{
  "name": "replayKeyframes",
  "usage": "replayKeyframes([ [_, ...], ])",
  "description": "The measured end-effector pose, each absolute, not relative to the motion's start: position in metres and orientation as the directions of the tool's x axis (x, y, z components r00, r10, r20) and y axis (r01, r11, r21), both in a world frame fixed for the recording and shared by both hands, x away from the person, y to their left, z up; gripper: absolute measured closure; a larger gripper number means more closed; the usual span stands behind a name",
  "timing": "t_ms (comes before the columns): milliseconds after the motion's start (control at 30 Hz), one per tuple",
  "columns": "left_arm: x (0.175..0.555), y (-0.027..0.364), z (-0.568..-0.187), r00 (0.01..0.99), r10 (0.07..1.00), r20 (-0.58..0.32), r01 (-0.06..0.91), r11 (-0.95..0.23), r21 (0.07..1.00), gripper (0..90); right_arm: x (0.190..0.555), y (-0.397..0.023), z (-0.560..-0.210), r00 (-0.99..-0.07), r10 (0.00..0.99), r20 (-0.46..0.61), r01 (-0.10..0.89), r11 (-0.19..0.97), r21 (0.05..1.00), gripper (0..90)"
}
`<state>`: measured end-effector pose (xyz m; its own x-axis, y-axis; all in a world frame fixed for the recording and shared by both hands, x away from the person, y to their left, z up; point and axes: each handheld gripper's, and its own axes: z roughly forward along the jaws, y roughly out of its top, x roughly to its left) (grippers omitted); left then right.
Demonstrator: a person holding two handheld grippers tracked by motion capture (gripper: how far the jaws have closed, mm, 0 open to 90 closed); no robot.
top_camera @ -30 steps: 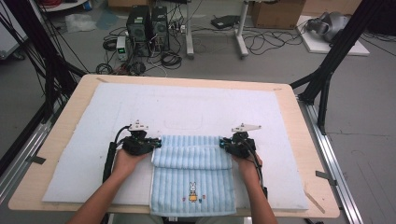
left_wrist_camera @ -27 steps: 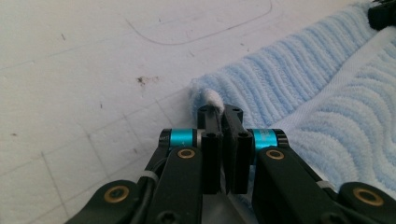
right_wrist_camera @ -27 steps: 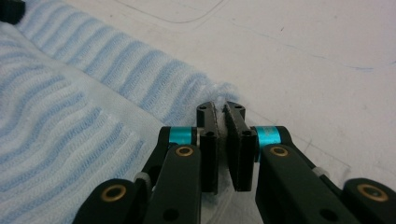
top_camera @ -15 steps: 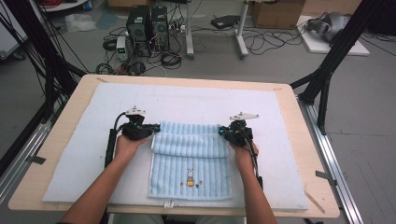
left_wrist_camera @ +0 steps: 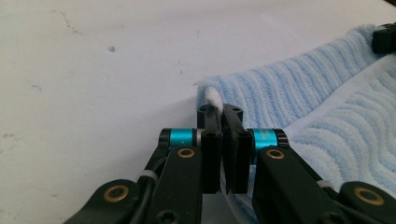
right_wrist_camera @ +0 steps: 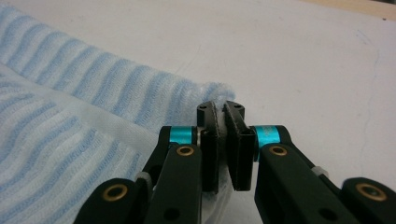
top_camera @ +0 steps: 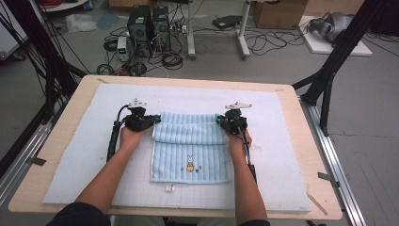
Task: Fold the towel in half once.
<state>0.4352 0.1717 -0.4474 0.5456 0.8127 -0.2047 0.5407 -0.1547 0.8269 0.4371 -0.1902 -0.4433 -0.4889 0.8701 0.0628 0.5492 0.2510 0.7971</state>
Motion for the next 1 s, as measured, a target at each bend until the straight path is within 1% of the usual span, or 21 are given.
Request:
replayKeyframes([
  [33, 0.436, 0.172, -0.448, 0.531, 0.822, -0.208, 0.548, -0.146, 0.823, 82.3, 0.438, -0.190, -0.445, -0.487, 0.871, 0.065, 0.556, 0.251, 0.792, 84.7],
  [67, 0.436, 0.174, -0.448, 0.507, 0.834, -0.219, 0.555, -0.121, 0.823, 72.7, 0.439, -0.190, -0.445, -0.488, 0.870, 0.066, 0.558, 0.252, 0.791, 83.4],
  [100, 0.436, 0.176, -0.447, 0.493, 0.839, -0.228, 0.561, -0.106, 0.821, 64.7, 0.438, -0.191, -0.445, -0.485, 0.872, 0.069, 0.559, 0.249, 0.791, 80.1],
  [133, 0.436, 0.177, -0.445, 0.485, 0.846, -0.223, 0.555, -0.101, 0.826, 62.8, 0.438, -0.192, -0.444, -0.483, 0.873, 0.069, 0.554, 0.243, 0.796, 74.8],
  [200, 0.435, 0.181, -0.441, 0.490, 0.838, -0.242, 0.549, -0.081, 0.832, 59.7, 0.437, -0.197, -0.439, -0.471, 0.877, 0.091, 0.546, 0.210, 0.811, 69.4],
  [333, 0.429, 0.182, -0.434, 0.536, 0.798, -0.275, 0.528, -0.063, 0.847, 57.6, 0.433, -0.214, -0.429, -0.471, 0.871, 0.139, 0.534, 0.156, 0.831, 68.7],
  [400, 0.428, 0.180, -0.435, 0.561, 0.780, -0.276, 0.531, -0.083, 0.843, 55.3, 0.432, -0.218, -0.427, -0.498, 0.852, 0.159, 0.542, 0.162, 0.825, 67.5],
  [533, 0.424, 0.172, -0.444, 0.584, 0.756, -0.296, 0.569, -0.122, 0.813, 50.2, 0.428, -0.215, -0.430, -0.566, 0.799, 0.202, 0.574, 0.206, 0.793, 61.1],
  [633, 0.420, 0.166, -0.447, 0.611, 0.745, -0.269, 0.574, -0.182, 0.798, 51.2, 0.426, -0.206, -0.435, -0.601, 0.781, 0.166, 0.576, 0.280, 0.768, 61.4],
  [667, 0.417, 0.163, -0.448, 0.616, 0.749, -0.244, 0.562, -0.202, 0.802, 54.9, 0.426, -0.203, -0.437, -0.603, 0.783, 0.150, 0.583, 0.304, 0.754, 62.9],
  [700, 0.415, 0.162, -0.449, 0.619, 0.752, -0.226, 0.560, -0.220, 0.799, 66.3, 0.426, -0.200, -0.440, -0.609, 0.781, 0.136, 0.589, 0.331, 0.737, 68.8],
  [733, 0.414, 0.162, -0.450, 0.624, 0.751, -0.216, 0.559, -0.235, 0.795, 70.4, 0.426, -0.199, -0.441, -0.609, 0.783, 0.129, 0.586, 0.334, 0.738, 71.2],
  [800, 0.410, 0.161, -0.449, 0.635, 0.747, -0.197, 0.541, -0.248, 0.804, 79.4, 0.426, -0.199, -0.440, -0.610, 0.782, 0.126, 0.585, 0.338, 0.737, 82.9],
  [833, 0.409, 0.161, -0.448, 0.637, 0.747, -0.190, 0.533, -0.249, 0.809, 81.4, 0.425, -0.199, -0.440, -0.616, 0.780, 0.113, 0.580, 0.352, 0.735, 85.1],
  [900, 0.406, 0.162, -0.445, 0.645, 0.741, -0.186, 0.518, -0.245, 0.820, 82.7, 0.423, -0.197, -0.438, -0.625, 0.777, 0.080, 0.561, 0.376, 0.737, 87.8],
  [1000, 0.399, 0.165, -0.441, 0.655, 0.727, -0.205, 0.501, -0.216, 0.838, 82.7, 0.418, -0.199, -0.435, -0.620, 0.780, 0.086, 0.558, 0.361, 0.747, 88.2],
])
